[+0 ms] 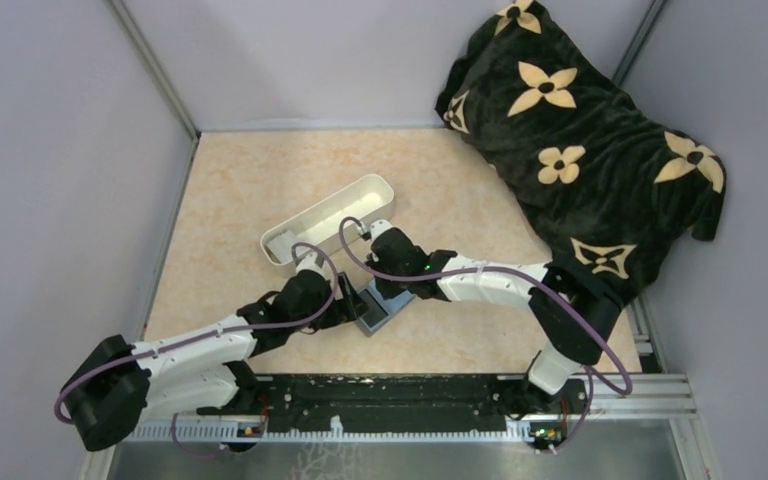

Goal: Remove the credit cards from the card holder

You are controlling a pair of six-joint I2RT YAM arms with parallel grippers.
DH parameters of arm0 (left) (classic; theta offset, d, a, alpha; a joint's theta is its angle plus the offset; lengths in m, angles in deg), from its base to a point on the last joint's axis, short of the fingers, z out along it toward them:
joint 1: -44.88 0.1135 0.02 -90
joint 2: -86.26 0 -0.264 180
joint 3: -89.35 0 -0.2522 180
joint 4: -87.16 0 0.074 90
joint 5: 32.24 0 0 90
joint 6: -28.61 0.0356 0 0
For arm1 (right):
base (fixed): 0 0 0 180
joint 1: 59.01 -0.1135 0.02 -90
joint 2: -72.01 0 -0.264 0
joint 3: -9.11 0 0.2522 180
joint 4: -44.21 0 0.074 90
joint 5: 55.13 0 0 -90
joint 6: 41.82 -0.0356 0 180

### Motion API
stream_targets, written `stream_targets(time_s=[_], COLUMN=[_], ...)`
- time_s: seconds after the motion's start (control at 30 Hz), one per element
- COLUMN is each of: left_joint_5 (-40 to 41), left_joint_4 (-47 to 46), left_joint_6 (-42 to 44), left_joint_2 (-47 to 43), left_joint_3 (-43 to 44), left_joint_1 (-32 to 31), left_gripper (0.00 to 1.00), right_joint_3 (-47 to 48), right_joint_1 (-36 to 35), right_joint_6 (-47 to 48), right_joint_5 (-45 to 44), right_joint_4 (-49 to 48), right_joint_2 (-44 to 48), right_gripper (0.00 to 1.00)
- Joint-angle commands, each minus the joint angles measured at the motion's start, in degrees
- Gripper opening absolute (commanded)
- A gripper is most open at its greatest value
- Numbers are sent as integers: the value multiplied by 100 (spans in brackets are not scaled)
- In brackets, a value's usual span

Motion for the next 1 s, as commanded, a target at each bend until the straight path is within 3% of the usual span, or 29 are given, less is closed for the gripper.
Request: stream_targets(time_s=[0.0, 0.53, 0.8, 0.97], left_joint_5=[184, -521, -91, -357], left_joint_4=[39, -538, 571, 753], left_joint_6=[332, 265, 386, 324], left_joint_2=[95, 836, -93, -636], left_joint_3=[231, 424, 345, 172], left_joint_1=[318, 651, 722, 722], left_gripper=[93, 94, 95, 94], right_joint_3=[137, -154, 63, 108], right_joint_1=[11, 435, 1074, 1213], right_joint_6=[-66, -72, 83, 181], right_joint_5=[179, 225, 162, 77], right_joint_4=[-181, -166, 69, 169], right_joint_2=[-1, 291, 188, -64], right_gripper=[0, 0, 0, 0])
